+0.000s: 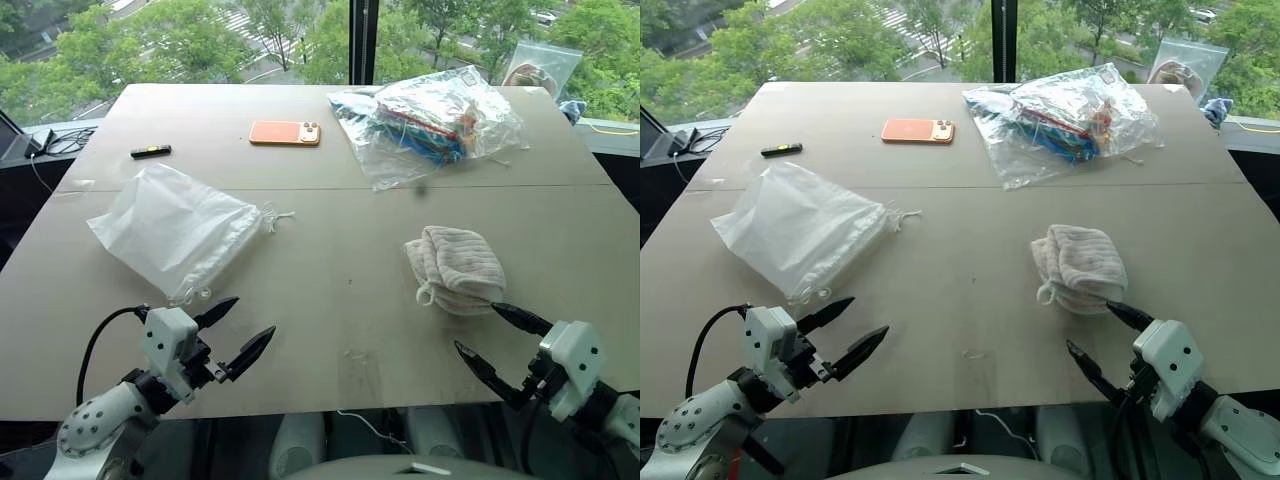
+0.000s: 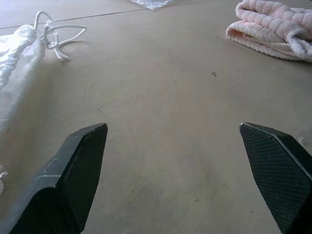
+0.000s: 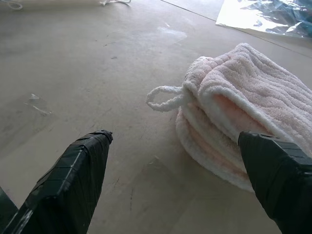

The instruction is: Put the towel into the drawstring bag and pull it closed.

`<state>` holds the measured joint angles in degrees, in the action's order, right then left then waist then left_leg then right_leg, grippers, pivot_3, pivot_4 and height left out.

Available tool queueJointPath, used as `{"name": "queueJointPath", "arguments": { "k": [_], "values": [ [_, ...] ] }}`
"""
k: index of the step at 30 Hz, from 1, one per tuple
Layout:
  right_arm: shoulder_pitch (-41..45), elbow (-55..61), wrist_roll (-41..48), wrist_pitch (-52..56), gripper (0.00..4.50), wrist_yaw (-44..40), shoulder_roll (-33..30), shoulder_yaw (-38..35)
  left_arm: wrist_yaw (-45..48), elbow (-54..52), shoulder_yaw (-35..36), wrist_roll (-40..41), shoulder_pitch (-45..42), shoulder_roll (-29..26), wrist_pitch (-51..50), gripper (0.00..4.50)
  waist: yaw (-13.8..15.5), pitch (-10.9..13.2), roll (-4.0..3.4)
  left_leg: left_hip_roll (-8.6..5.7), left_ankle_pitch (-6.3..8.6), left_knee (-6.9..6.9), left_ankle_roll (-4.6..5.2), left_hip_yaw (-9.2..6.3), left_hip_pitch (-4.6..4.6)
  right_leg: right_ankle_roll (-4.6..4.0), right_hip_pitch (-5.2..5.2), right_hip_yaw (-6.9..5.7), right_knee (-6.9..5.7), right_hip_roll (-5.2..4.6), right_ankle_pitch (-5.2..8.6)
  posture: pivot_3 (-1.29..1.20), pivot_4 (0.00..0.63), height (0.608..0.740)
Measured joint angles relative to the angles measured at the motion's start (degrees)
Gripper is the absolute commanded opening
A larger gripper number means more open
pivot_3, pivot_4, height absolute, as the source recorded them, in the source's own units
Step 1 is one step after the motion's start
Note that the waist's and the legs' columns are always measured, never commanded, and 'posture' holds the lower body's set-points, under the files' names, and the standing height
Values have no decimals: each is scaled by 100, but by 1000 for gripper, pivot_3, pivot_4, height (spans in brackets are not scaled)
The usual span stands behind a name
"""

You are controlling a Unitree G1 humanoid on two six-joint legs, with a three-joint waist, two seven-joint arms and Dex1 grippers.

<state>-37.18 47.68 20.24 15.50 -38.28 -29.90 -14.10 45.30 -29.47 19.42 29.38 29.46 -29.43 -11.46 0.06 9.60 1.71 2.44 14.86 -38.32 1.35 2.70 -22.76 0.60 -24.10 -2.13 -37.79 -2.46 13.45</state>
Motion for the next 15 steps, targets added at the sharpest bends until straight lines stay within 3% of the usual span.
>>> {"name": "queueJointPath", "arguments": {
  "k": [2, 6, 9, 10, 15],
  "values": [
    [25, -14, 3, -25, 4500, -21, -9, 3, -33, 0, -1, -9, -52, 6, -2, 4465, 3, 0, 0, 0, 0, 0, 0, 0, 0, 0, 0, 0, 0, 0, 0, 0, 150, 740],
    [791, 101, 332, -323, 4500, -452, -234, 227, -1151, -408, -224, -785, -827, 108, -330, 4465, 38, 3, -1, -1, -1, -6, 2, -3, 4, 1, 7, 0, -2, 5, -1, 0, 150, 740],
    [1137, 369, 691, -296, 4500, -729, -565, 311, -2075, -835, -413, -1842, -1199, 116, -561, 4465, 72, -3, 7, -7, -1, -1, 1, -4, 8, 1, 14, 3, -1, 35, -2, 0, 150, 740],
    [1339, 417, 858, -190, 4500, -763, -706, 350, -2488, -948, -621, -2611, -1306, -42, -795, 4465, 67, -3, 7, -8, -1, 2, 1, -1, 9, 1, 14, 8, 1, 40, -2, 0, 150, 740],
    [2002, 506, 1196, 172, 4500, -635, -897, 493, -3154, -1005, -1148, -4634, -1430, -554, -1275, 4465, 78, -1, 9, -6, -1, 7, 2, -3, 5, 0, 9, 5, 4, 38, -2, 0, 150, 740]
  ]
}}
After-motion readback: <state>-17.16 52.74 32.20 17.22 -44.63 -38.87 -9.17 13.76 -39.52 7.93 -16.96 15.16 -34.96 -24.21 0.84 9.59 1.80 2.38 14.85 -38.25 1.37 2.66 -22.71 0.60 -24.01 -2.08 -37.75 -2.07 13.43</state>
